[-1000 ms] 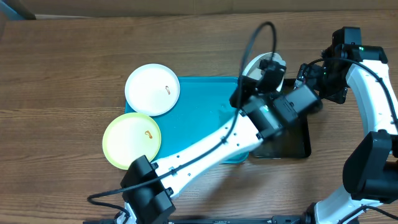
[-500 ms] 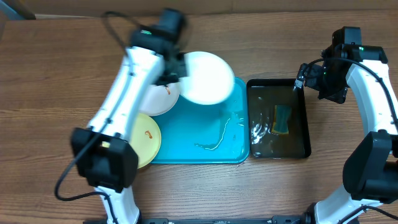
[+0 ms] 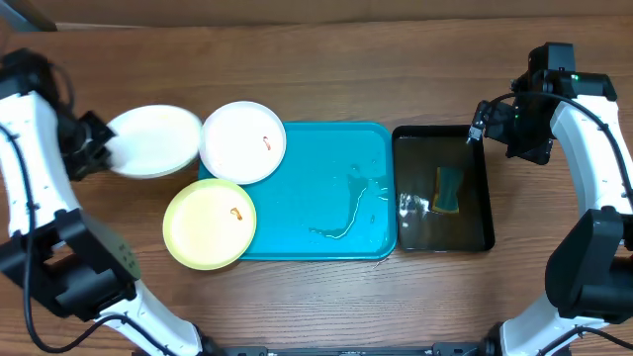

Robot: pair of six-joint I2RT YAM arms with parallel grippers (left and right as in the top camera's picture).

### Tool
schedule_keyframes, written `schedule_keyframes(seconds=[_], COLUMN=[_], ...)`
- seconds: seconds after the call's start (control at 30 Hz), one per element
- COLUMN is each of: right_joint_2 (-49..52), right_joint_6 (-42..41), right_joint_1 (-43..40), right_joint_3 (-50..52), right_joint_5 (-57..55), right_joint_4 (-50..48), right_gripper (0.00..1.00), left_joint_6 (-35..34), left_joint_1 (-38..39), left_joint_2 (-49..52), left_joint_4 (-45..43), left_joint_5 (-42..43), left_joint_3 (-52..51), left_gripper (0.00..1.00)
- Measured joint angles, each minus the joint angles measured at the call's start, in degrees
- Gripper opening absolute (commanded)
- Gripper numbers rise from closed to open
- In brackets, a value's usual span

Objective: Clean dirty plates on tray and stack at the side
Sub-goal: 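Lower the white plate onto the table at the left side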

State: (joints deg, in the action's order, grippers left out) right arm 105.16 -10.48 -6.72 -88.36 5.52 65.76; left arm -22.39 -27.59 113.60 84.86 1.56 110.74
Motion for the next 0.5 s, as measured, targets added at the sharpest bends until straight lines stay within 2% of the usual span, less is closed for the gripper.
schedule_keyframes(seconds=[0.23, 0.5], right_joint_2=[0.0, 0.0], right_joint_6=[0.0, 0.0], right_joint_1=[0.0, 0.0], right_joint_3=[0.0, 0.0], right_joint_5=[0.0, 0.0], right_joint_4=[0.0, 0.0], right_gripper=[1.0, 1.0], left_joint_6=[-1.8, -3.0], left_joint_1=[-3.8, -3.8], left_joint_2=[0.0, 0.0], left_joint_4=[-2.1, -12.5], left_joint_5=[-6.9, -11.1], left_joint_3=[-0.2, -8.2], left_gripper=[0.04, 0.04])
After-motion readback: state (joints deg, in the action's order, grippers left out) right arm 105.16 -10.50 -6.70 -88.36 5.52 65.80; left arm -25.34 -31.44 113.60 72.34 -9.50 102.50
